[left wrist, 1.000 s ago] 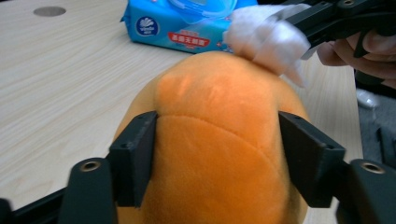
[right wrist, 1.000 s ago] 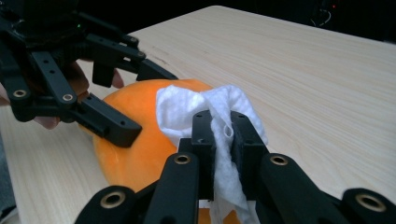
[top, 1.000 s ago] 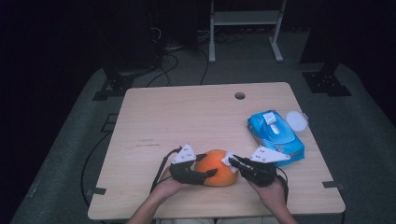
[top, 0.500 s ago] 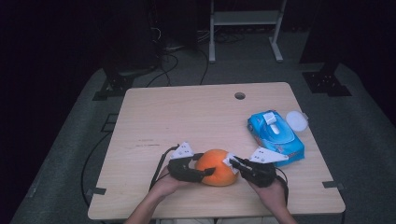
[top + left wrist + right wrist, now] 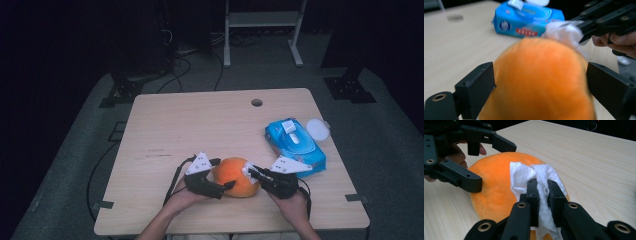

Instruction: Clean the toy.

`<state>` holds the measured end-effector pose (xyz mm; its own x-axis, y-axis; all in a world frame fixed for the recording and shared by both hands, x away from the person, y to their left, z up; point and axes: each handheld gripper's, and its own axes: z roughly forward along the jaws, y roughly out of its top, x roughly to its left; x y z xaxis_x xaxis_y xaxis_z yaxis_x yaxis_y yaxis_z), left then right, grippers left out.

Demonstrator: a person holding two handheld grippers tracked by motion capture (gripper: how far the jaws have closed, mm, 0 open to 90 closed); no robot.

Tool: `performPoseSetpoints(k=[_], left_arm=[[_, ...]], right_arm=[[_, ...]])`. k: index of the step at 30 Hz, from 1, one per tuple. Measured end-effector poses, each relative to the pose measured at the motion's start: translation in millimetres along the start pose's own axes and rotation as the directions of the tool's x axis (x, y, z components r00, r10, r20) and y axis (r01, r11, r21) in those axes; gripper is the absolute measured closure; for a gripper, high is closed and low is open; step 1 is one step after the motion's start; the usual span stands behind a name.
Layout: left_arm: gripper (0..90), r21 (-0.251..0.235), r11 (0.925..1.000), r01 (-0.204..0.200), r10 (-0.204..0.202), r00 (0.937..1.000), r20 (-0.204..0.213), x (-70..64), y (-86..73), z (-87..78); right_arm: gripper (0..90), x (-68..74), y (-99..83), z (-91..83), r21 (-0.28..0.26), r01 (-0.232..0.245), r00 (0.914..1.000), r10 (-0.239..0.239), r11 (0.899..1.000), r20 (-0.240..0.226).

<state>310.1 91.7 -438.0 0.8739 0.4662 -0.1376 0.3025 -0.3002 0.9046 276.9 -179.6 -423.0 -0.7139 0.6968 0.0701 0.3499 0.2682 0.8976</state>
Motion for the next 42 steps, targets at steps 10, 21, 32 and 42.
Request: performPoseSetpoints(k=[10,21,32,42], left_arm=[[26.6,0.018,0.9969,-0.076,0.076,0.9970,-0.014,-13.7,4.9,2.4],[9.8,-0.011,0.9999,-0.012,0.012,0.9998,0.013,-3.5,-0.6,1.3],[24.4,0.020,0.9905,-0.136,0.136,0.9907,0.000,-18.8,4.2,3.0],[14.4,0.036,0.9980,-0.051,0.051,0.9985,0.021,-7.5,1.5,1.9]], right_arm=[[80.9,29.8,16.7,-1.5,-0.039,0.105,0.9943,-0.105,0.994,-0.014],[80.9,8.7,6.0,0.2,-0.006,0.049,0.9988,-0.049,0.999,-0.010],[80.9,27.4,18.4,-2.4,-0.043,0.097,0.9944,-0.099,0.994,-0.036],[80.9,9.4,8.2,-3.4,0.002,0.045,0.9989,-0.045,0.999,-0.016]])
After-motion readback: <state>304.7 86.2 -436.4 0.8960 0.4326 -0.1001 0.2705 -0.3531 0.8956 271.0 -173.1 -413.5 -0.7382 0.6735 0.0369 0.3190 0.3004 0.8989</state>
